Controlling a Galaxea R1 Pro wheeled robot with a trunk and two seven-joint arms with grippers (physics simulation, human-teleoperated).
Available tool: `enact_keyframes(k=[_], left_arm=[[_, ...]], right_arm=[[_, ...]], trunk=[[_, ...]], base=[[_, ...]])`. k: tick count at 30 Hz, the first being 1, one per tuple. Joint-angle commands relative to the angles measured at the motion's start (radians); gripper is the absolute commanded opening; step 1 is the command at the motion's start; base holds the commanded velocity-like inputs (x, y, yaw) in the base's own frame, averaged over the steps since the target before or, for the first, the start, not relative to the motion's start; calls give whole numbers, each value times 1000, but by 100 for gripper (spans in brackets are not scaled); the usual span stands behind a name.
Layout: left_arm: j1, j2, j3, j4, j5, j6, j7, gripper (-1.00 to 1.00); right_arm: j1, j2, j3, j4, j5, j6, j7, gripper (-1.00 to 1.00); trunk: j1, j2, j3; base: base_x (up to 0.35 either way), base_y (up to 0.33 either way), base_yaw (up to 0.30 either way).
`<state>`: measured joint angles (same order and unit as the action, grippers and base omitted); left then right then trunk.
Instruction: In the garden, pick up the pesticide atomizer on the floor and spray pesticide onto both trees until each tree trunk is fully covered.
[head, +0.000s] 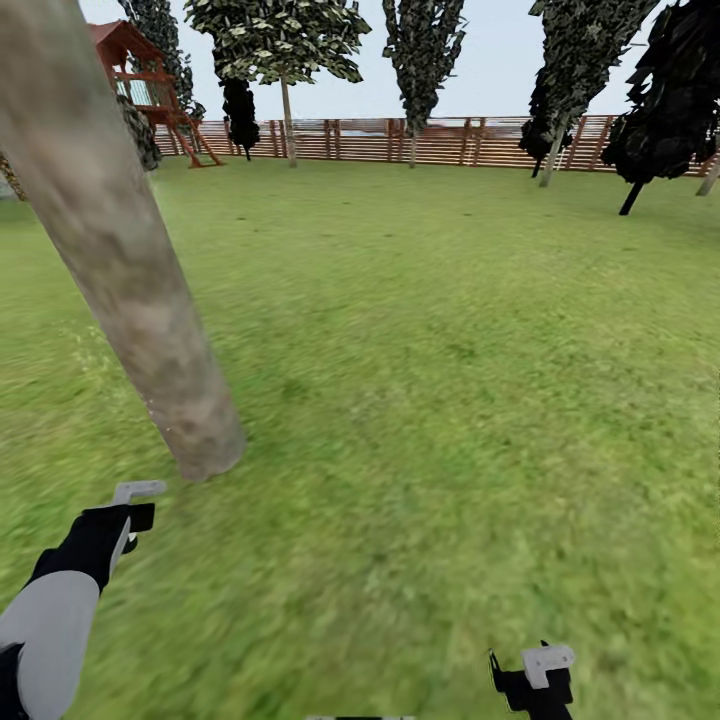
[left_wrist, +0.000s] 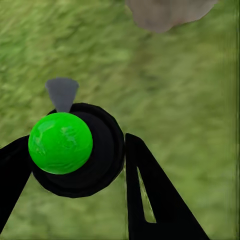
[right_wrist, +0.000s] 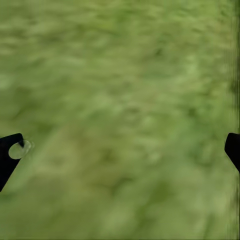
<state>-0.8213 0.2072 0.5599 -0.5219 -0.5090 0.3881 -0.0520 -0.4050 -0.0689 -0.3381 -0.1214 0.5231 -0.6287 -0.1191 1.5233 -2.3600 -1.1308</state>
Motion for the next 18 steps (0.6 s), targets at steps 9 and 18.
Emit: enact_keyframes(k=[9,18], left_arm=[[0,0,0,0,1,0,0,-100],[-1,-11,-1,-6,1,0,-13,-100]], right_arm=[[0,1,1,0,-1,0,1,100],[0,0,1,0,-2,0,0,100]], trunk=[[0,0,0],[0,0,0]], base=[[207,-215,23],[126,-97,259]])
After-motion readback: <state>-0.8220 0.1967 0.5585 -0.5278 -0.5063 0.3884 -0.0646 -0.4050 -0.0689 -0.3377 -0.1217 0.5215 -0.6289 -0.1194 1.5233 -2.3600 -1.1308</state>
